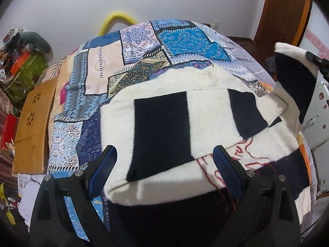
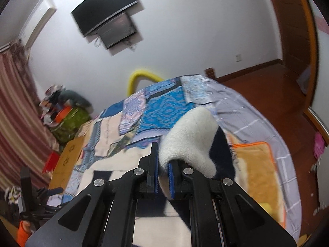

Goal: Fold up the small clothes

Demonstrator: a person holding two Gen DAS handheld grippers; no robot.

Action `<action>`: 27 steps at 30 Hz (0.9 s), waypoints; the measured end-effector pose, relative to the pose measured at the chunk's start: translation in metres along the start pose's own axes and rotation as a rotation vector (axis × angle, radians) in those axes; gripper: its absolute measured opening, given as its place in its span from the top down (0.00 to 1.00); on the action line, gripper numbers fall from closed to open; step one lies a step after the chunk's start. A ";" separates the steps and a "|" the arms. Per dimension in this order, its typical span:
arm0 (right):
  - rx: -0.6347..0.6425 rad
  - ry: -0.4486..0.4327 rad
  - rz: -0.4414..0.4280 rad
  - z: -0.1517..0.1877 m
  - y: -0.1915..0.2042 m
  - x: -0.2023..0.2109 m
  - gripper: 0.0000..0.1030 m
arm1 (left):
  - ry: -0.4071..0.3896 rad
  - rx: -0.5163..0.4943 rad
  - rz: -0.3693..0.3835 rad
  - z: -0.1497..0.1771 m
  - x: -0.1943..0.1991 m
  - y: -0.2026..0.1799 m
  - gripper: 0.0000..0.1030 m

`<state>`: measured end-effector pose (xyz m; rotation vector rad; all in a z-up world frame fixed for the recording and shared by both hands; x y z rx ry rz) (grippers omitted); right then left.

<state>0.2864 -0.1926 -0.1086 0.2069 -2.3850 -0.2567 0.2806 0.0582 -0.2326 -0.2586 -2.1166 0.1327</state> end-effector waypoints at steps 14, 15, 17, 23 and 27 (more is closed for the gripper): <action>0.209 0.281 -0.063 0.112 0.084 -0.064 0.93 | -0.026 0.054 0.005 0.014 0.020 0.019 0.08; 0.221 0.298 -0.061 0.120 0.083 -0.066 0.93 | -0.026 0.052 0.004 0.014 0.020 0.019 0.08; 0.239 0.326 -0.060 0.133 0.084 -0.068 0.92 | -0.025 0.049 0.004 0.014 0.020 0.017 0.08; 0.274 0.403 -0.074 0.155 0.080 -0.066 0.88 | -0.014 0.027 0.014 0.009 0.013 0.002 0.08; 0.250 0.413 -0.096 0.156 0.074 -0.057 0.85 | -0.005 -0.004 0.020 0.004 0.007 -0.013 0.08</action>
Point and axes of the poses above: each gripper's, at about its wrist camera, not at the fingertips, and x roughly against the way its jaws point, y to its left, z to its underside, the point moved 9 cm from there along -x, roughly the way its jaws point, and after that the axes turned 15 degrees about z, right-handed, at the moved point
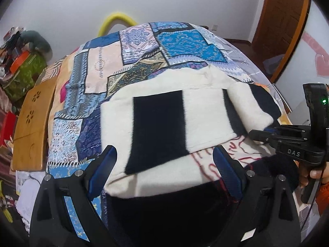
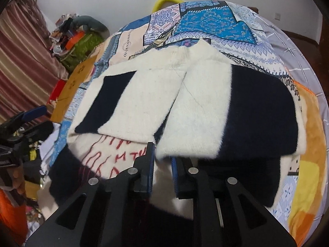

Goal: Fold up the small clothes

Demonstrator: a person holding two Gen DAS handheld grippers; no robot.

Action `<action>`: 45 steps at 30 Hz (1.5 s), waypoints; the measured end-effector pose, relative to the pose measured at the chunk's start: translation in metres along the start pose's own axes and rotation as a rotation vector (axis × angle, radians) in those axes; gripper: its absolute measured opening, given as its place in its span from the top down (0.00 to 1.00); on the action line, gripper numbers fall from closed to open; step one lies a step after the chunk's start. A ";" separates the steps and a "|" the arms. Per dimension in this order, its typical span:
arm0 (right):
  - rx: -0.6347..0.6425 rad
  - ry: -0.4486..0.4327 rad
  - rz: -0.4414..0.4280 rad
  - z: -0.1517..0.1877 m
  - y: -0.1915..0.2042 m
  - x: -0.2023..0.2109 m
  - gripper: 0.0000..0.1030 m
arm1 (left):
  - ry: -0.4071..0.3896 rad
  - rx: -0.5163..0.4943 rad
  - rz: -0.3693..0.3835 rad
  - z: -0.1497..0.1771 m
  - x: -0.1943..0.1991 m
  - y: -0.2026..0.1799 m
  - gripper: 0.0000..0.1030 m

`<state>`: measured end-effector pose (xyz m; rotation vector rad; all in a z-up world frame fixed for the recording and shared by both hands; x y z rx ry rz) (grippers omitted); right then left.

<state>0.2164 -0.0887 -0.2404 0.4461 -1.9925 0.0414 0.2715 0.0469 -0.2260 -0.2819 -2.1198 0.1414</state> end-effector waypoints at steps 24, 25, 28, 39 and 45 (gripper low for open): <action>-0.140 -0.066 0.116 0.031 -0.112 0.026 0.75 | 0.178 -0.208 0.081 -0.015 -0.095 -0.126 0.08; -0.148 -0.064 0.116 0.033 -0.115 0.025 0.75 | 0.184 -0.209 0.076 -0.015 -0.098 -0.127 0.08; -0.161 -0.049 0.115 0.037 -0.121 0.017 0.75 | 0.199 -0.219 0.057 -0.016 -0.110 -0.130 0.08; -0.148 -0.003 0.125 0.047 -0.116 -0.007 0.74 | 0.172 -0.112 -0.013 -0.026 -0.130 -0.104 0.08; -0.127 -0.002 0.138 0.047 -0.116 -0.007 0.74 | 0.142 -0.072 -0.014 -0.033 -0.124 -0.087 0.08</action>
Point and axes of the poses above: each gripper's, at about its wrist camera, not at the fingertips, and x roughly against the way its jaws point, y to its left, z to its underside, the point moved 9 cm from there along -x, roughly the way its jaws point, and after that the axes turned 15 degrees about z, right-handed, at the moved point
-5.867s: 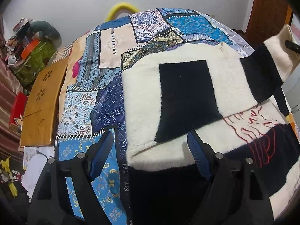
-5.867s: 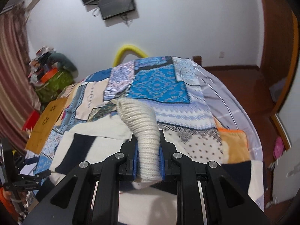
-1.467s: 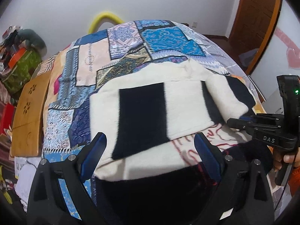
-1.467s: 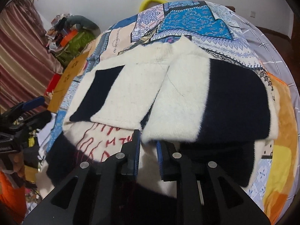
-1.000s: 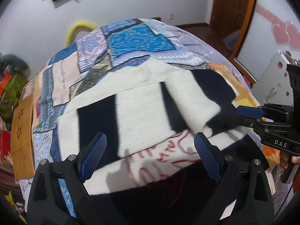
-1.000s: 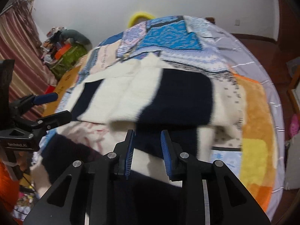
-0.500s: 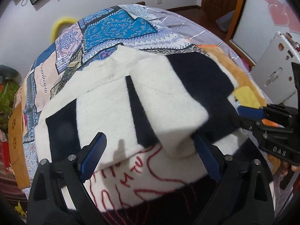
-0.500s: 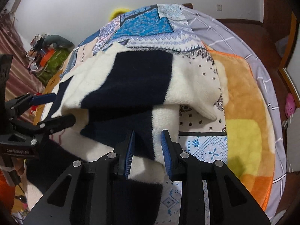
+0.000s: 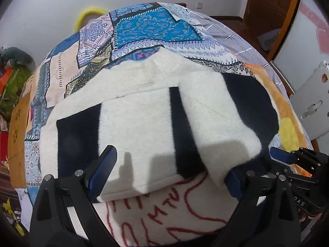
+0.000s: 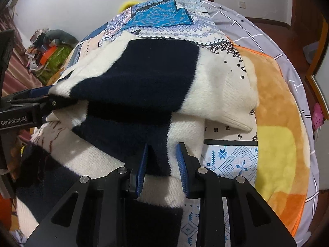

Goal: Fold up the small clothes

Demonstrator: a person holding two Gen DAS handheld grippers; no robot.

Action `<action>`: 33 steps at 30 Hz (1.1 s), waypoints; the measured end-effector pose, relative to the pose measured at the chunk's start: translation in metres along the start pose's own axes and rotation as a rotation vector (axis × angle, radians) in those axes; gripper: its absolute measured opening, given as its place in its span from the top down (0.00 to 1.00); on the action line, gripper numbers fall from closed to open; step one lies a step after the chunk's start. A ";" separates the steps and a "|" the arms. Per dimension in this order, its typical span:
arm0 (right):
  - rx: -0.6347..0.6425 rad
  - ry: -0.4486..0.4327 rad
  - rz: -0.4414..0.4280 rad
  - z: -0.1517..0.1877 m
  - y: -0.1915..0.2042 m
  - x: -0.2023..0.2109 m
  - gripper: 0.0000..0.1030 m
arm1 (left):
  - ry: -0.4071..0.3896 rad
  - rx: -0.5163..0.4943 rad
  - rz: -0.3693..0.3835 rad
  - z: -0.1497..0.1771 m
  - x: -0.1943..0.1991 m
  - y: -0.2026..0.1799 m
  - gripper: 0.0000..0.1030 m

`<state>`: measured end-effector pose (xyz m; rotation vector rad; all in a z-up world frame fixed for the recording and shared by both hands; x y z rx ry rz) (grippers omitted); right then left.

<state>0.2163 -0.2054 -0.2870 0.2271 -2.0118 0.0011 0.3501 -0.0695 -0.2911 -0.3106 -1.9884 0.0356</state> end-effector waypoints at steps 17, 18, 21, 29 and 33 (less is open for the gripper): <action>0.039 -0.012 0.022 -0.005 0.012 -0.001 0.73 | -0.113 0.126 0.001 0.003 0.040 0.043 0.08; 0.038 -0.012 0.022 -0.005 0.012 -0.001 0.73 | -0.119 0.136 0.002 0.004 0.042 0.047 0.08; 0.040 -0.012 0.023 -0.006 0.012 -0.001 0.73 | -0.125 0.177 -0.005 0.010 0.047 0.066 0.08; 0.043 -0.007 0.043 -0.005 0.010 -0.002 0.73 | -0.160 0.312 -0.201 0.034 0.069 0.150 0.08; 0.040 -0.005 0.047 -0.005 0.010 -0.002 0.73 | -0.152 0.383 -0.172 0.053 0.077 0.181 0.08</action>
Point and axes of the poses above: each gripper's, at about its wrist camera, not at the fingertips, and x roughly against the way its jaws point, y to its left, z to its underside, the point moved 9 cm from there along -x, roughly the way its jaws point, and after that the axes turned 15 degrees about z, right-handed, at the moved point
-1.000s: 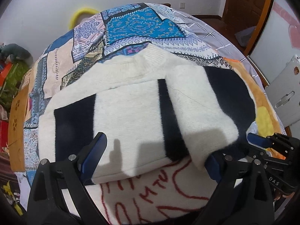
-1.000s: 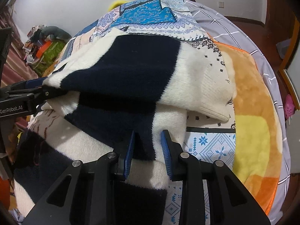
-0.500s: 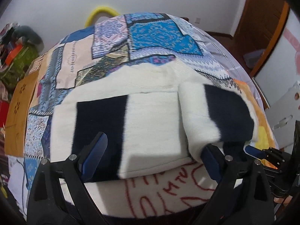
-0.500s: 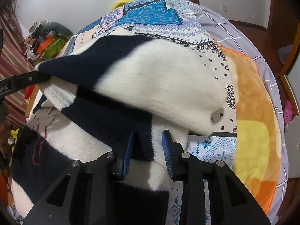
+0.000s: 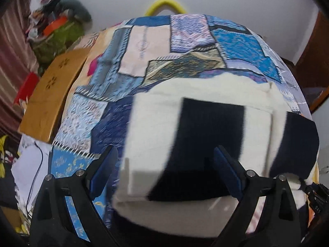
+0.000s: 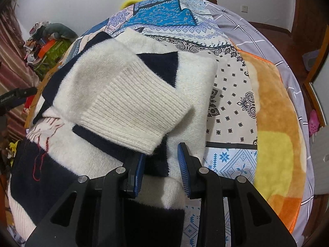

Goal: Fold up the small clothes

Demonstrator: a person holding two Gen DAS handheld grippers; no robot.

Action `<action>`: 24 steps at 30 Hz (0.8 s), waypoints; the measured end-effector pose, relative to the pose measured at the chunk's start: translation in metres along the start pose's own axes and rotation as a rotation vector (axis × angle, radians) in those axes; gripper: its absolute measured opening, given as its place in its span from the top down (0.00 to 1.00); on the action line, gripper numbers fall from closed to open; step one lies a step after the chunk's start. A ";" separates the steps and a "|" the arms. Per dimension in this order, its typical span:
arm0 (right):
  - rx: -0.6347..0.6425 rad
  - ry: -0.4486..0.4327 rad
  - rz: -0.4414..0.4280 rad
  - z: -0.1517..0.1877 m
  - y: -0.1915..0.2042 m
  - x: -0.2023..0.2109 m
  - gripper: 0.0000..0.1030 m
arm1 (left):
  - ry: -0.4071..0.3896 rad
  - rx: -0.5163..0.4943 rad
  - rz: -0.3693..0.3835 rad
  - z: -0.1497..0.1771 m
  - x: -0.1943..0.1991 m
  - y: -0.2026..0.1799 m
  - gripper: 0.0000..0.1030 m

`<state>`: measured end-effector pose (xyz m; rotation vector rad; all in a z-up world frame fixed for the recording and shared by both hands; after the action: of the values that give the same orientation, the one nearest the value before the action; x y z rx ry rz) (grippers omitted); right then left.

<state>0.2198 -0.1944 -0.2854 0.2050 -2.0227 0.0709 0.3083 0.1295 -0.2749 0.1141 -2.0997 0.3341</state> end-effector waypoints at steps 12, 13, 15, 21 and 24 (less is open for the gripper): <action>-0.004 0.003 0.034 -0.002 0.001 0.006 0.72 | 0.007 -0.202 0.067 0.015 0.023 -0.039 0.08; -0.007 0.003 0.034 -0.001 0.001 0.006 0.72 | 0.008 -0.234 0.074 0.016 0.024 -0.049 0.08; -0.009 0.003 0.032 -0.001 0.001 0.006 0.72 | 0.012 -0.315 0.090 0.020 0.023 -0.076 0.08; -0.018 0.003 0.018 -0.001 -0.001 0.005 0.72 | 0.038 -0.519 0.099 0.034 0.007 -0.138 0.08; -0.021 0.003 0.009 0.000 -0.001 0.005 0.72 | 0.076 -0.582 0.093 0.042 -0.010 -0.157 0.08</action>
<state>0.2181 -0.1958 -0.2810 0.1828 -2.0210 0.0551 0.3125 -0.0338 -0.2746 -0.3352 -2.0477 -0.2222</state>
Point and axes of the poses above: each gripper's, at about its wrist camera, not at the fingertips, and x roughly against the way its jaws point, y to its left, z to its underside, the point moved 9 cm from there along -x, roughly the way its jaws point, and after that the axes turned 15 degrees about z, right-handed, at the moved point
